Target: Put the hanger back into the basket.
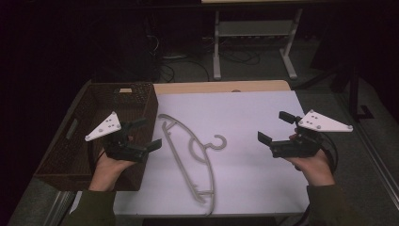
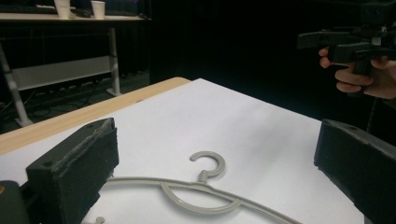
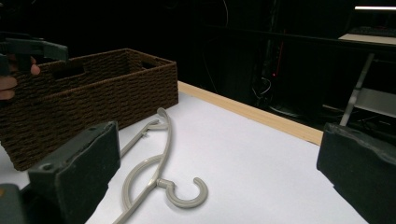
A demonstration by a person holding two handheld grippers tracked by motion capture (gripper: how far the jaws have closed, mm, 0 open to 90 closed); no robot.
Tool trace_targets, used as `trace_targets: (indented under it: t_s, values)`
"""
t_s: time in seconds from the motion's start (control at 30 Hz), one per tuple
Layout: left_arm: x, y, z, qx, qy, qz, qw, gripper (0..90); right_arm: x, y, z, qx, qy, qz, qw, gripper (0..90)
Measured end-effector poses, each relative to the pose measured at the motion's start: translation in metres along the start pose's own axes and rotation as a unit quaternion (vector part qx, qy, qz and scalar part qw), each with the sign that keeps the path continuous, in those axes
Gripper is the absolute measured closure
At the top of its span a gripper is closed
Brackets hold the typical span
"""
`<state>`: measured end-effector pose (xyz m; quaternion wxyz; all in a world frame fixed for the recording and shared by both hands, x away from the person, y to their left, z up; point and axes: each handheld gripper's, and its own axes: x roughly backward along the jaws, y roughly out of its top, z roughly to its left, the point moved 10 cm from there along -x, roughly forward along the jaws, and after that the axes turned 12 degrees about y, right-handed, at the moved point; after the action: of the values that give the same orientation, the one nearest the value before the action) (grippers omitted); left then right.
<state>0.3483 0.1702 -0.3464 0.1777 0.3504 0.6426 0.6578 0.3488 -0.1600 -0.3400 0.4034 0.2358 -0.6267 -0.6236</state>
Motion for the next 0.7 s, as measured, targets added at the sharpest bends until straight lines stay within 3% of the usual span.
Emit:
trace_targets:
  t_s: [0.23, 0.4, 0.43, 0.7]
  values:
    - [-0.006, 0.005, -0.018, -0.026, -0.009, 0.020, 0.9994, 0.0, 0.000, -0.005, -0.002, 0.002, -0.005, 0.012, 0.9999, 0.0]
    - [-0.013, -0.001, -0.029, -0.039, -0.019, 0.044, 0.9981, 0.0, -0.005, -0.014, -0.004, -0.001, -0.009, 0.036, 0.9993, 0.0]
    - [-0.016, -0.006, -0.033, -0.044, -0.021, 0.055, 0.9973, 0.0, -0.007, -0.020, -0.003, 0.000, -0.007, 0.050, 0.9987, 0.0]
    - [-0.028, -0.021, -0.050, -0.044, -0.039, 0.081, 0.9949, 0.0, -0.021, -0.039, -0.001, -0.005, 0.002, 0.089, 0.9960, 0.0]
